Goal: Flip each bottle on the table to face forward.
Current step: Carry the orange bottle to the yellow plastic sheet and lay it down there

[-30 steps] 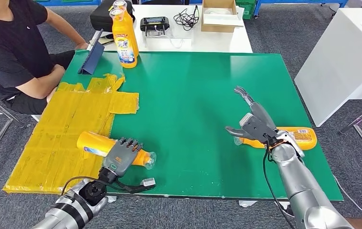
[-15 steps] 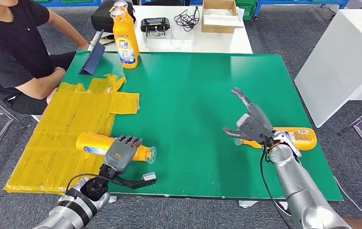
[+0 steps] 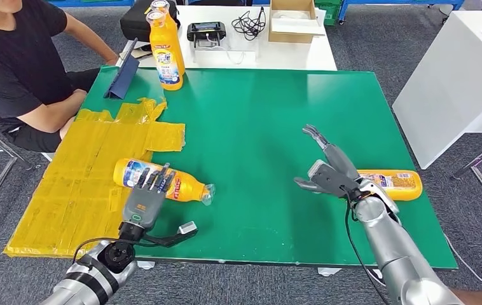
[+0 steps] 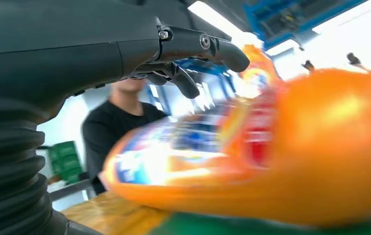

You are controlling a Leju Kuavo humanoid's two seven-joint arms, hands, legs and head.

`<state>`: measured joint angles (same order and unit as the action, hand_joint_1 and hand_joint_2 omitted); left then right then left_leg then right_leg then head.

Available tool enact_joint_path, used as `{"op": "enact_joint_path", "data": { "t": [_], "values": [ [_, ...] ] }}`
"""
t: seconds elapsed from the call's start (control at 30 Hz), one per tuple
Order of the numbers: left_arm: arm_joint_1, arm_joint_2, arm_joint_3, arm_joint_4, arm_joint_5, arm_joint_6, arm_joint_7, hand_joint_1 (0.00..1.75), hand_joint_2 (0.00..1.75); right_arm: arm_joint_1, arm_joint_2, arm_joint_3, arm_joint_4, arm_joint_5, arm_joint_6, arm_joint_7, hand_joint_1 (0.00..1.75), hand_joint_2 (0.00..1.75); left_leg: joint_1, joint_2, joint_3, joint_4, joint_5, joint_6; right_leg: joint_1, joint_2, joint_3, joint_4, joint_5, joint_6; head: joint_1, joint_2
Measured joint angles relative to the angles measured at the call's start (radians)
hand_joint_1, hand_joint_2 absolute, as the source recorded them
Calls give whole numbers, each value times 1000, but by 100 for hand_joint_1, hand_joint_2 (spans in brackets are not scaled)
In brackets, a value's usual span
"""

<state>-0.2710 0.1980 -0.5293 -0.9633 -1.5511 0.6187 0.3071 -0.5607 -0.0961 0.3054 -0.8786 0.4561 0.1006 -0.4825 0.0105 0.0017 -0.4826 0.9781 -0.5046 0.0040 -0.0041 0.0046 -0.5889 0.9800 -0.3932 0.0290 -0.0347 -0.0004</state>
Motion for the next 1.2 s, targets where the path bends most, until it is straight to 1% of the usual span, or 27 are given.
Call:
{"op": "enact_joint_path", "data": {
  "t": [0.07,0.13,0.23,0.4,0.43,0.47,0.5,0.53,0.57,0.6,0.63,0.67,0.7,0.73,0.77,0.83,0.87,0.9,0.93,0.97,1.07,1.1,1.13,1.2],
  "values": [
    [30,22,3,-53,0,48,39,0,175,33,-12,11,-37,16,-18,0,0,175,0,0,-2,0,0,0,0,0,-1,0,0,0,0,0],
    [63,38,17,-123,0,74,54,0,175,64,-25,19,-74,29,-38,0,0,175,0,0,-4,0,0,0,0,0,-3,0,0,0,0,0],
    [93,51,35,-199,0,81,55,0,175,91,-39,27,-109,35,-48,1,0,175,0,0,-5,0,0,0,0,0,-4,0,0,0,0,0],
    [112,61,49,-257,0,81,55,0,175,108,-49,34,-139,35,-48,1,0,175,-1,0,-5,0,0,0,0,0,-4,-1,0,0,0,0],
    [115,61,51,-265,1,81,47,0,175,110,-50,36,-143,37,-51,1,0,175,-1,0,-5,0,0,0,0,-1,-4,-1,0,0,0,0],
    [122,57,57,-278,10,81,20,0,175,113,-51,37,-149,44,-60,1,0,175,-1,0,-4,0,0,0,0,-1,-4,-1,0,0,0,0],
    [136,45,72,-300,34,81,-33,0,175,121,-53,38,-158,57,-78,1,0,175,-1,0,-4,0,0,0,0,0,-4,-1,0,0,0,0],
    [154,21,104,-329,89,75,-125,0,175,135,-56,38,-172,75,-102,3,0,175,-1,0,-4,0,0,0,0,0,-4,-1,0,0,-1,0],
    [174,-14,153,-362,177,56,-264,0,175,157,-62,35,-193,98,-123,11,0,175,-1,-1,-4,0,0,0,0,-2,-4,-1,0,0,-1,0],
    [195,-55,211,-396,307,14,-435,0,175,185,-71,32,-217,118,-134,20,0,175,-1,-3,-5,0,0,0,0,-3,-4,-1,-1,0,0,0],
    [215,-95,273,-431,482,-58,-623,0,175,214,-83,28,-241,132,-133,29,0,175,-1,-4,-6,0,0,0,0,-4,-5,-1,-1,0,0,0],
    [236,-126,329,-468,695,-153,-803,0,131,242,-98,22,-262,140,-124,36,0,175,-1,-5,-8,0,-1,1,0,-5,-5,-1,-1,0,0,0],
    [258,-151,378,-508,929,-255,-940,0,87,266,-113,15,-277,143,-113,38,0,175,-1,-4,-9,0,-1,1,-1,-4,-6,-1,-1,0,0,0],
    [278,-173,423,-549,1174,-357,-1021,0,44,283,-129,5,-286,146,-103,38,0,175,-1,-3,-9,0,-2,2,-2,-3,-6,-1,-1,0,0,0],
    [298,-192,465,-588,1404,-446,-1054,0,0,295,-145,-6,-292,152,-96,38,0,175,-1,-1,-9,0,-2,2,-2,-2,-6,-2,-1,0,0,0],
    [338,-229,542,-662,1777,-586,-1040,0,0,303,-172,-28,-294,177,-91,46,0,175,-2,1,-9,0,-3,2,-3,0,-7,-2,-1,0,0,0],
    [359,-245,574,-696,1897,-638,-1030,0,0,303,-184,-39,-294,195,-91,56,0,175,-2,1,-8,0,-3,3,-3,0,-7,-2,-1,0,0,0],
    [379,-260,601,-728,1966,-679,-1023,0,0,302,-195,-49,-292,215,-91,71,0,175,-2,1,-8,0,-3,3,-2,0,-7,-2,-1,0,0,0],
    [397,-275,623,-756,1977,-709,-1019,0,0,298,-206,-58,-289,236,-92,87,0,175,-2,0,-8,0,-3,3,-2,0,-7,-2,-1,0,0,0],
    [412,-288,640,-779,1938,-728,-1016,0,0,293,-216,-66,-282,254,-94,102,0,175,-2,0,-8,0,-3,3,-2,-1,-6,-2,-1,0,0,0],
    [436,-311,668,-818,1665,-749,-1012,0,0,267,-246,-86,-235,285,-96,127,0,175,-3,-1,-8,0,-2,3,-3,-2,-5,-2,-1,0,0,0],
    [438,-316,673,-823,1600,-750,-1011,0,0,258,-256,-94,-215,287,-96,129,0,175,-3,-1,-8,0,-2,3,-3,-2,-5,-2,0,0,0,0],
    [439,-319,677,-825,1567,-751,-1010,0,0,250,-265,-101,-196,288,-97,130,0,175,-3,-1,-8,0,-2,3,-3,-2,-5,-2,0,0,0,0],
    [439,-324,682,-825,1561,-751,-1010,0,0,236,-280,-114,-164,288,-97,132,0,175,-3,-1,-8,0,-2,3,-3,-2,-5,-2,0,0,0,0]
  ]
}}
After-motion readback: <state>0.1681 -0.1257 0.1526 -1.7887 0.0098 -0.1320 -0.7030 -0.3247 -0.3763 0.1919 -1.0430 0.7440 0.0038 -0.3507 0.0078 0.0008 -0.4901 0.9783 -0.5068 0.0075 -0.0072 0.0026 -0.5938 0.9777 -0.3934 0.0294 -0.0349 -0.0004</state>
